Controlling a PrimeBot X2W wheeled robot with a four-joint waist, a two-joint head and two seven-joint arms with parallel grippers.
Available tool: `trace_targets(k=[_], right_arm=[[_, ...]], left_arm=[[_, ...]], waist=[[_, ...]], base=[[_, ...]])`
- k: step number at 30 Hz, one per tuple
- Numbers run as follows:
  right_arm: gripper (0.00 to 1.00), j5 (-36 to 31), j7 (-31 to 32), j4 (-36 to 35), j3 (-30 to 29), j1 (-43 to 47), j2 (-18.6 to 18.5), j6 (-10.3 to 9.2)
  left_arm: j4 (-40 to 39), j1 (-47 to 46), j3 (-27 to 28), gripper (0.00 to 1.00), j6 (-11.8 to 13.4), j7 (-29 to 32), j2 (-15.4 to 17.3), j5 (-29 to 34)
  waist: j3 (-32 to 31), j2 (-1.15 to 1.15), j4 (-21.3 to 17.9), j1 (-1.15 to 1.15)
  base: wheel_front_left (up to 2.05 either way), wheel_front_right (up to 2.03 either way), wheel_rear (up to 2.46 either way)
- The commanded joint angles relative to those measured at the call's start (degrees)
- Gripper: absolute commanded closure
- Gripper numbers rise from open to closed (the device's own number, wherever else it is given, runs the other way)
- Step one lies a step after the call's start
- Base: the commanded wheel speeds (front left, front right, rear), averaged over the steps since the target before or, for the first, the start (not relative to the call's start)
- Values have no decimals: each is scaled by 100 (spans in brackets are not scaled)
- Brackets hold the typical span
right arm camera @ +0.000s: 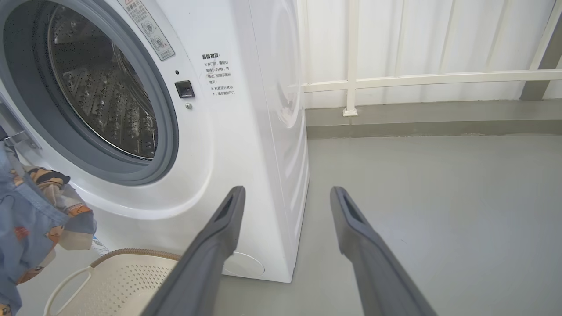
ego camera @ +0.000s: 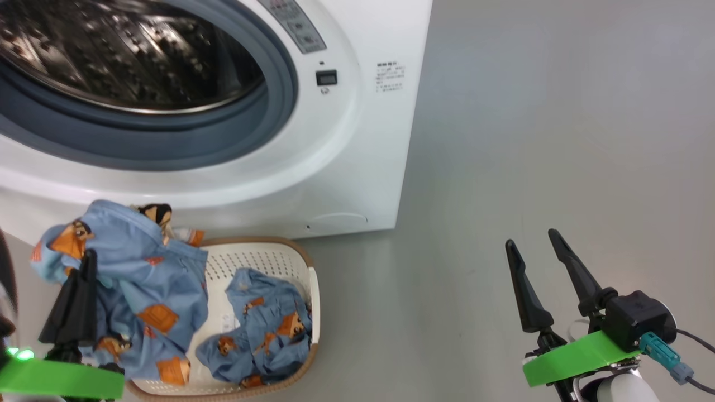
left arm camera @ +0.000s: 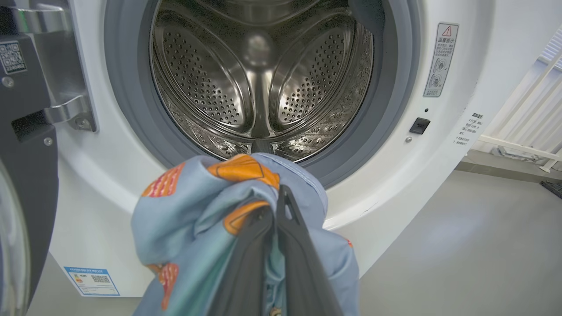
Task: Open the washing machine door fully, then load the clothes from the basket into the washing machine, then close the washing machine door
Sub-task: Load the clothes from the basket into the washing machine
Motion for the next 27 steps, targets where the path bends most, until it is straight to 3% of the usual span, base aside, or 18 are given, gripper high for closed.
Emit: trace_targets(k=[1, 12, 27], right_arm=[[0, -72, -27, -101, 104, 83, -15, 35], [0, -65, -27, 56, 74, 307, -15, 35], [0, -21, -27, 104, 46, 475, -15, 35]], left_arm=[[-211, 4, 332, 100, 31, -54, 123, 176], [-488, 603, 645, 100, 31, -54, -242, 1076], [-599, 1039, 950, 100, 31, -55, -626, 1549]], waist=[[-320, 0, 130, 0], [-941, 0, 134, 0], [-1179, 0, 105, 0]], base=[[0, 0, 0], [0, 0, 0], [0, 0, 0]])
